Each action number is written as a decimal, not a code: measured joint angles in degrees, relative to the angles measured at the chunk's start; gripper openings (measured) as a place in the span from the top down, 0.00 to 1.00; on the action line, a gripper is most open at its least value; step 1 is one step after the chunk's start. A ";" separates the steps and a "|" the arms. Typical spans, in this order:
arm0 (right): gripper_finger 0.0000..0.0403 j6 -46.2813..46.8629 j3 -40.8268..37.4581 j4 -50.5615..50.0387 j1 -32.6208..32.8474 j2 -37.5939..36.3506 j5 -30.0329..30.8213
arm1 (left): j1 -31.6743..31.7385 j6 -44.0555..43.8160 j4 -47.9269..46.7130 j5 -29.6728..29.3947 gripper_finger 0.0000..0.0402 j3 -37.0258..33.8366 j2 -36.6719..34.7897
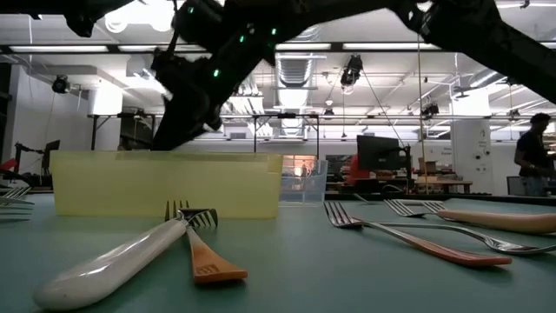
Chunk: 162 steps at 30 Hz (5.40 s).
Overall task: Sort silverware by color (type)
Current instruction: Put the yellow fork into the yellow bin
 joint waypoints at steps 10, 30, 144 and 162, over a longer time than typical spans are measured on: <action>0.78 -4.26 -8.51 -7.89 2.61 -16.14 5.29 | -0.02 -6.01 1.89 4.47 1.00 0.00 7.24; 0.93 -6.03 -60.16 35.90 5.75 -51.20 5.99 | -0.11 -28.50 -3.08 14.00 1.00 8.08 32.87; 0.93 -12.61 -87.71 59.10 1.16 -63.76 5.93 | -3.14 -18.82 -34.86 12.96 1.00 30.27 91.25; 0.93 -12.63 -87.71 59.13 1.16 -63.76 5.93 | -1.90 -19.28 -35.08 10.73 1.00 30.18 91.30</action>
